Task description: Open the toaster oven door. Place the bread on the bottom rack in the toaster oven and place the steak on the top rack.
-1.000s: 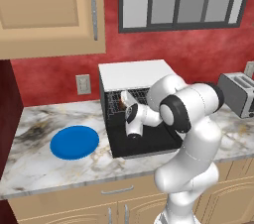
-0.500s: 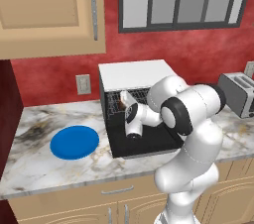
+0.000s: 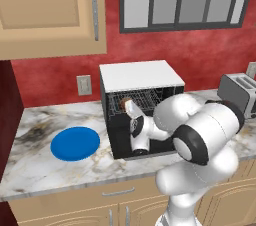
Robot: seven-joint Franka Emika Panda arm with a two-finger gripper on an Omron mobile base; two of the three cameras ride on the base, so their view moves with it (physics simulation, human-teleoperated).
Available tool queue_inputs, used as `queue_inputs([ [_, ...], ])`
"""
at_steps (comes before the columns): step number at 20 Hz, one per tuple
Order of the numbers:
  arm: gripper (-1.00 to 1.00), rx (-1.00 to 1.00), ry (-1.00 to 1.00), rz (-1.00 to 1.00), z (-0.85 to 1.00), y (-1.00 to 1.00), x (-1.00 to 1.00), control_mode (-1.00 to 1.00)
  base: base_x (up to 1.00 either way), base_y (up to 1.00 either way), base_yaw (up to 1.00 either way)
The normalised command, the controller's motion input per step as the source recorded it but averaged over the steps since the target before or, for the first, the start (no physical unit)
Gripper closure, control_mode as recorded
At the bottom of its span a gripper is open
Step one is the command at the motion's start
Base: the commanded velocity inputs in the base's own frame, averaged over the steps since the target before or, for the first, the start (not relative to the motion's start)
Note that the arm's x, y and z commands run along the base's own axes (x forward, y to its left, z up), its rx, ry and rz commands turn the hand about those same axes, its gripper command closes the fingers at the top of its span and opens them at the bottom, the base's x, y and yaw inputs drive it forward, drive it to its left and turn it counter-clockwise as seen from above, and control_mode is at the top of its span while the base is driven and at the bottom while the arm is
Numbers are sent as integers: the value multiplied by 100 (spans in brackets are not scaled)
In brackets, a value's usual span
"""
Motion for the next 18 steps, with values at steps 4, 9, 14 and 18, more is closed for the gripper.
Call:
queue_inputs([
  [4,100,0,11,0,0,-12,-66,-100,0,0,0],
  [9,100,2,29,0,4,-3,-57,-100,0,0,0],
  [14,100,6,43,0,19,0,-50,-100,0,0,0],
  [18,100,7,42,0,15,0,-56,-100,0,0,0],
])
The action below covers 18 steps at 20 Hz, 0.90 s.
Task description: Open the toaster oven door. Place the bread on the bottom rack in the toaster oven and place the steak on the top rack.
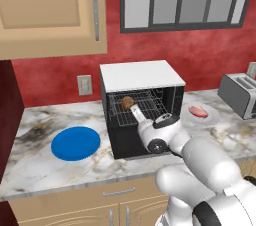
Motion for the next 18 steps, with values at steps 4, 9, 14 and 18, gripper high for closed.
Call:
queue_inputs([
  [4,-100,3,39,0,21,0,-32,-100,0,0,0],
  [9,-100,0,34,-5,67,-3,-14,-100,0,0,0],
  [14,-100,0,38,-16,100,-1,-53,-100,0,0,0],
  [18,-100,0,17,-7,100,-2,-89,-100,0,0,0],
])
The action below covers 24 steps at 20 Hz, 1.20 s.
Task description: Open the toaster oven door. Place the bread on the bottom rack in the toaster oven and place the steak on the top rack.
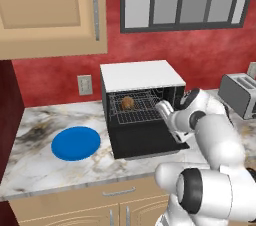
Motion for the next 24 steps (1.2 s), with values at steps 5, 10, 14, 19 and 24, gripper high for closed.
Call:
queue_inputs([
  [5,-100,0,6,-10,100,-36,-83,-100,0,0,0],
  [10,-100,0,17,-13,100,-40,-20,-100,0,0,0],
  [14,-100,0,18,-15,100,-47,0,-100,0,0,0],
  [19,-100,1,22,-13,100,-63,0,-100,0,0,0],
  [24,-100,14,32,-7,62,-85,0,-100,0,0,0],
])
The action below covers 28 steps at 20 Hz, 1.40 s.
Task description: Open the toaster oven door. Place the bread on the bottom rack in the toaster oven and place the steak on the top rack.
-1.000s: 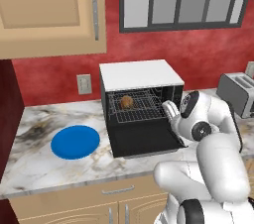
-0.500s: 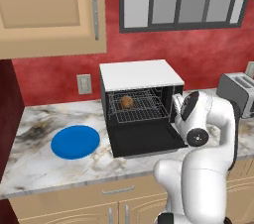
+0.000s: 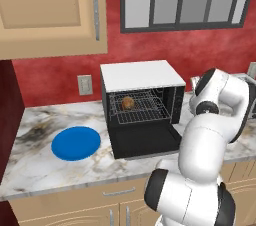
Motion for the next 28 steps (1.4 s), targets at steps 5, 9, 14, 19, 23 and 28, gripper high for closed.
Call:
queue_inputs([
  [5,-100,16,36,-8,23,-68,2,-100,0,0,0],
  [9,-100,13,47,-14,13,-46,29,-100,0,0,0],
  [14,-100,13,58,-18,17,-33,46,-100,0,0,0],
  [19,-100,15,55,-15,7,-23,47,-100,0,0,0],
  [23,-100,15,46,-11,5,-16,59,-100,0,0,0],
  [28,-100,10,29,-5,53,-2,69,-100,0,0,0],
])
